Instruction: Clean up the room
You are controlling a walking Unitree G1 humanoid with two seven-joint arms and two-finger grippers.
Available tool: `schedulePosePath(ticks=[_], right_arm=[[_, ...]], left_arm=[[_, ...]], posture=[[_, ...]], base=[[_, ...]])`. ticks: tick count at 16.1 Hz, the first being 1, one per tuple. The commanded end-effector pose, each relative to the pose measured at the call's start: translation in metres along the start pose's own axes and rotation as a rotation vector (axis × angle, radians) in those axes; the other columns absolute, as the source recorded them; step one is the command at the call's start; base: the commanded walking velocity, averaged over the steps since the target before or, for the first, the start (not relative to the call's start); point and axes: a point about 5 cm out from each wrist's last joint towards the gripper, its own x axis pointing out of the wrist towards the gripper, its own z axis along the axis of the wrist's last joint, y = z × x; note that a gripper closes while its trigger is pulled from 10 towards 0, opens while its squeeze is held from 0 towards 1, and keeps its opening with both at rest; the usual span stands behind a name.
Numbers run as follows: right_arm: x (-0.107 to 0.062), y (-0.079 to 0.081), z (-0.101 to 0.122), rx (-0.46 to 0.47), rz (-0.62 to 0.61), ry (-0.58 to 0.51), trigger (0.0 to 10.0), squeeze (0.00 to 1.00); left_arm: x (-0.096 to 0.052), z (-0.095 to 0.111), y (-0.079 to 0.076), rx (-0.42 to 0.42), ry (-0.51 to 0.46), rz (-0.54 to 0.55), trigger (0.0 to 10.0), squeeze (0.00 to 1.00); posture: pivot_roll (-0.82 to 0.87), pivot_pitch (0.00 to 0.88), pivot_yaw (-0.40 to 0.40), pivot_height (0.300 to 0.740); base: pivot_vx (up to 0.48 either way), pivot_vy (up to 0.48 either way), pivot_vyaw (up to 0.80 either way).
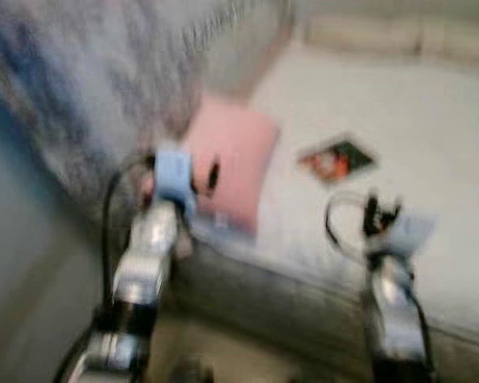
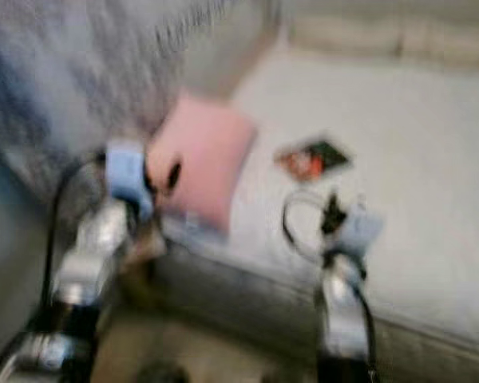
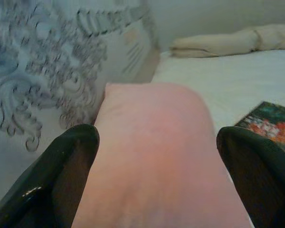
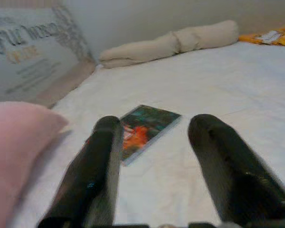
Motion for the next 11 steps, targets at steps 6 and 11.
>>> schedulePosePath(ticks=[6,11], right_arm=[[0.007,0.010,0.001,-0.004,0.035,0.031,10.0,1.00],[0.014,0.020,0.003,-0.062,0.074,0.036,10.0,1.00]], left_arm=[[0.002,0.007,-0.007,0.005,-0.064,-0.043,10.0,0.00],[0.001,0.004,-0.011,0.051,-0.059,-0.068,10.0,0.00]], posture=[[-0.03,0.000,0.050,0.740],[-0.02,0.000,0.038,0.740]], base=[[0.000,-0.316,0.00],[0.000,-0.442,0.00]])
